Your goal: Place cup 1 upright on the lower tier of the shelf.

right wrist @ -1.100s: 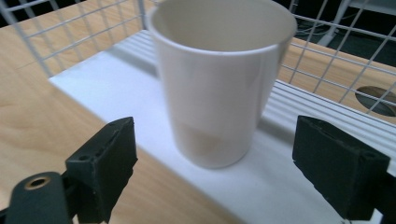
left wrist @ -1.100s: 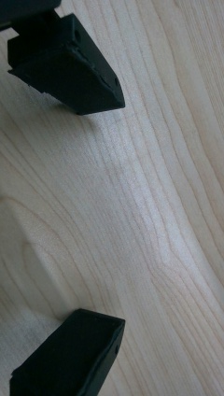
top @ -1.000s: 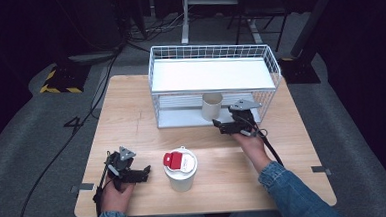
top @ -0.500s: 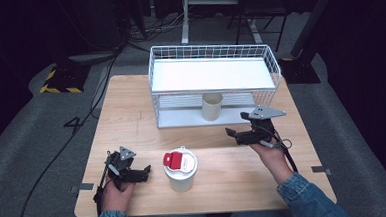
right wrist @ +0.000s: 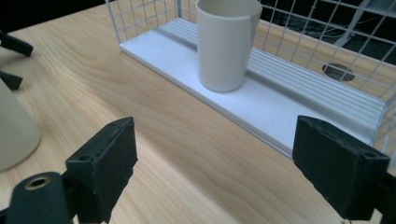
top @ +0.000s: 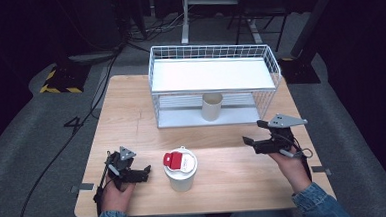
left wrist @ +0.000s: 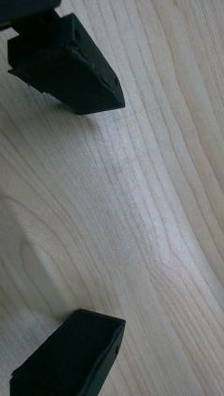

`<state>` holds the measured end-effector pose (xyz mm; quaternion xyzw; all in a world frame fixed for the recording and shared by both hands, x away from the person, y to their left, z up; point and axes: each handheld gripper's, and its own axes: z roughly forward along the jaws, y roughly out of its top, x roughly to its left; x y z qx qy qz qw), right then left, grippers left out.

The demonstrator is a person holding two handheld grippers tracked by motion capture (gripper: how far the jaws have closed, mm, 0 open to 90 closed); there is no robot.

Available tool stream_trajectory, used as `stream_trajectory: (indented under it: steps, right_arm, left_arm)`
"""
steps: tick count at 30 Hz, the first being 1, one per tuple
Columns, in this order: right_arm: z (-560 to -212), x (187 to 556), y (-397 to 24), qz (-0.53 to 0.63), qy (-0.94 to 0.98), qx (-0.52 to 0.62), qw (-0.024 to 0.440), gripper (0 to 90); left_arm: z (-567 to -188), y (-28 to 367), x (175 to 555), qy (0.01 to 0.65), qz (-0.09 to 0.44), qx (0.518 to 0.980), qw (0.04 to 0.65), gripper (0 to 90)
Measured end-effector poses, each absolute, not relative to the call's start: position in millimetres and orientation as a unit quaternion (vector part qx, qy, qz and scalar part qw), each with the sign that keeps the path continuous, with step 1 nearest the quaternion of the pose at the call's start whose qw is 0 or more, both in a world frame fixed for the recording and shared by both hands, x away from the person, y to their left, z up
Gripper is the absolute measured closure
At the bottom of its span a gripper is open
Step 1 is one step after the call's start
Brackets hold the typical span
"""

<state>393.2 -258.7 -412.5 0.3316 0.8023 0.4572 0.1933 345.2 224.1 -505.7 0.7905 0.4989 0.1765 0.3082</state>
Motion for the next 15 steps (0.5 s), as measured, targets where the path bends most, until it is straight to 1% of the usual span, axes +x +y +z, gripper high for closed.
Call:
stream_trajectory:
  steps: [3, 11, 15]
  right_arm:
    - [-417, 388, -270, 0.456, 0.803, 0.334, 0.189, 14.2]
    - [-428, 367, -294, 0.447, 0.808, 0.328, 0.197, 14.7]
    - [-438, 356, -309, 0.457, 0.796, 0.344, 0.197, 15.0]
  left_arm:
    - [-506, 224, 345, 0.499, 0.176, 0.79, 0.309, 0.6]
    - [-506, 222, 345, 0.504, 0.18, 0.786, 0.308, 0.5]
    - [-506, 220, 346, 0.508, 0.181, 0.784, 0.307, 0.5]
